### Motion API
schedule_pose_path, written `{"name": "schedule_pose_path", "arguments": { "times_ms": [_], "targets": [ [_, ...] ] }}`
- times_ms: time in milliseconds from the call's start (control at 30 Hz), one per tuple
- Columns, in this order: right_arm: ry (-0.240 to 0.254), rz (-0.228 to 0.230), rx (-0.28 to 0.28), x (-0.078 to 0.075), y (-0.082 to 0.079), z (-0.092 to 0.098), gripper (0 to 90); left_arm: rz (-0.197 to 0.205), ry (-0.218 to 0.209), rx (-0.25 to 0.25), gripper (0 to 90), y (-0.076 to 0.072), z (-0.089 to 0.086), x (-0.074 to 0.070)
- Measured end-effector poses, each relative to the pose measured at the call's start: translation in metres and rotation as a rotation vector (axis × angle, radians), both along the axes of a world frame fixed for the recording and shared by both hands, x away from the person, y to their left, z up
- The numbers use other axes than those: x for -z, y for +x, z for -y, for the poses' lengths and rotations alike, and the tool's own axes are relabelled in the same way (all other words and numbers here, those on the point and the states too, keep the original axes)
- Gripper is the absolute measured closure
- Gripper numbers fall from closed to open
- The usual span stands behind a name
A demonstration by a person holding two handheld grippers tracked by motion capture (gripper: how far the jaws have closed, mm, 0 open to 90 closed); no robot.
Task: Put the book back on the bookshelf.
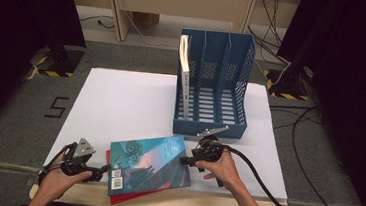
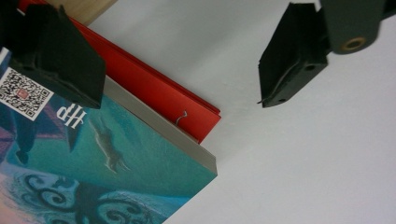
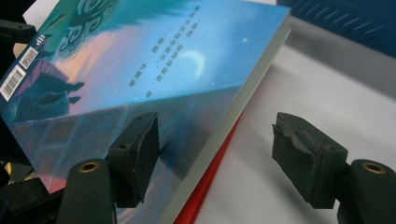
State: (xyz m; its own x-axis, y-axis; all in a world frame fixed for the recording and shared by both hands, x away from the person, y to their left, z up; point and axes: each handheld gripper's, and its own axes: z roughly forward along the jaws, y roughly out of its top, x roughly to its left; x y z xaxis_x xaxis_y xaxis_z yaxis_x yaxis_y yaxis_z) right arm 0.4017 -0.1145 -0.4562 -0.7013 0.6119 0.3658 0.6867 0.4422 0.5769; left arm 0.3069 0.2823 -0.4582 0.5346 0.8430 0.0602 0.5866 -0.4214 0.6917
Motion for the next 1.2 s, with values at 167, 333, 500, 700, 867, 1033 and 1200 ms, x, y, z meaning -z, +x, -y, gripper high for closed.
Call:
{"name": "schedule_pose_path", "arguments": {
  "times_ms": [167, 333, 500, 700, 867, 1033, 1200],
  "targets": [
    [0.020, -0.025, -0.001, 0.004, 0.002, -0.003, 31.5, -0.024, 0.001, 0.006, 14.9, 0.000, -0.003, 0.002],
    [0.023, -0.038, -0.010, 0.004, 0.003, -0.005, 31.1, -0.017, 0.031, -0.001, 14.8, -0.001, -0.001, 0.002],
    [0.032, -0.050, -0.020, 0.006, 0.003, -0.011, 30.9, -0.018, 0.016, -0.009, 14.6, -0.002, -0.002, 0.004],
    [0.023, -0.072, -0.010, 0.006, 0.007, -0.014, 29.4, -0.007, 0.012, -0.002, 17.6, -0.002, 0.002, 0.004],
    [0.023, -0.094, 0.002, 0.006, 0.011, -0.012, 29.4, -0.001, -0.001, -0.002, 18.5, -0.002, 0.004, 0.006],
    [0.026, -0.110, 0.014, 0.007, 0.012, -0.013, 29.4, 0.008, 0.011, -0.001, 18.7, -0.003, 0.005, 0.005],
    [0.010, -0.078, 0.045, 0.000, 0.008, -0.013, 37.6, 0.011, 0.027, 0.001, 19.5, -0.002, 0.007, 0.004]
  ]
}}
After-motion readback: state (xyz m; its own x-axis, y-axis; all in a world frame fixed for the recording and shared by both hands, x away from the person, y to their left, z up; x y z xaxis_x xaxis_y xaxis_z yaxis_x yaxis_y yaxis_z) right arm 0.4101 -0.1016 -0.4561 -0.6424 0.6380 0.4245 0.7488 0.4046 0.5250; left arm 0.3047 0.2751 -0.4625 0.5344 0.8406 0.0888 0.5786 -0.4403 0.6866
